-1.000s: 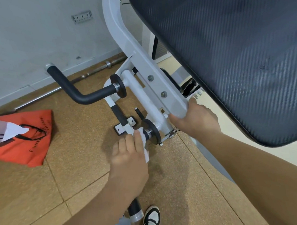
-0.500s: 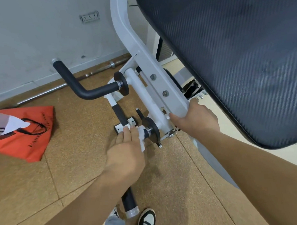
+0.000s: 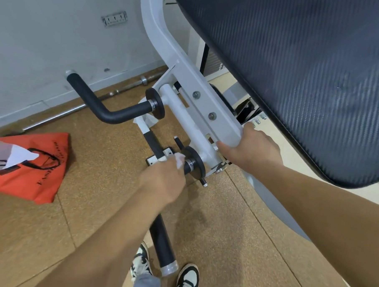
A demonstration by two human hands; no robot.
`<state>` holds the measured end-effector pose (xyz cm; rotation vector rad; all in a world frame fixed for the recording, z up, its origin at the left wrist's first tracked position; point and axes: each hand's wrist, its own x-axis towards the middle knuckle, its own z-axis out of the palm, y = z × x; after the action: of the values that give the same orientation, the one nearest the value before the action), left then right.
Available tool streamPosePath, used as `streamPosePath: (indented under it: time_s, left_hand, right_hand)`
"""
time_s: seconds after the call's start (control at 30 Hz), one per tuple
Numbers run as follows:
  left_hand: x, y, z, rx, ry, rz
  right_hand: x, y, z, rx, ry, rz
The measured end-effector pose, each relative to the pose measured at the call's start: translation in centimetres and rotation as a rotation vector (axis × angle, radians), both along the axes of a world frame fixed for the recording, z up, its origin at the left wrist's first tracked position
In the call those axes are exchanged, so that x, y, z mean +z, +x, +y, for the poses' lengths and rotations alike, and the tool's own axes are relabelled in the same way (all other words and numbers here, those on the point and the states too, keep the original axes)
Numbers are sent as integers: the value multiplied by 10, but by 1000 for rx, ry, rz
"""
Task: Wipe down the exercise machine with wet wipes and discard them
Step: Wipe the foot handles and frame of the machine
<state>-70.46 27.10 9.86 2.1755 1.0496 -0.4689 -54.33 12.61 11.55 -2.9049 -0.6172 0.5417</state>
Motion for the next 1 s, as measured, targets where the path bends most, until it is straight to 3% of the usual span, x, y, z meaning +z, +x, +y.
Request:
streamPosePath:
  time_s: [0.1, 0.17, 0.27, 0.33, 0.37, 0.47, 0.6, 0.67, 0.73, 0.8, 0.93, 1.0]
  left_hand:
    - [23, -41, -9, -118, 73, -245]
    - [29, -58, -1, -210, 41, -240]
    - [30, -47, 30, 38, -76, -229]
    - [19, -32, 57, 264, 39, -302]
    - [13, -25, 66, 269, 137, -320]
    - [3, -11, 66, 51, 318, -297]
    - [-3, 0, 28, -51, 123, -276]
    - [-8, 9, 30, 159, -82, -320]
    - [-8, 17, 46, 360, -150, -361]
    - [-5, 22, 62, 273, -115, -330]
    - [2, 13, 59, -64, -246, -202]
    - [1, 9, 60, -91, -143, -260]
  right_hand:
    - [0, -1, -1, 2, 17, -2]
    - [-1, -1, -1, 4, 30, -2]
    - [-1, -1, -1, 8, 25, -8]
    - [1, -3, -1, 10, 25, -8]
    - [0, -3, -1, 11, 31, -12]
    - [-2, -3, -1, 7, 34, -17]
    - [0, -3, 0, 5, 22, -21]
    - [-2, -2, -1, 2, 22, -22]
    - [-2, -2, -1, 6, 24, -18]
    - [-1, -2, -1, 9, 22, -19]
    - [-3, -2, -2, 11, 32, -18]
    - [-3, -2, -3, 13, 30, -26]
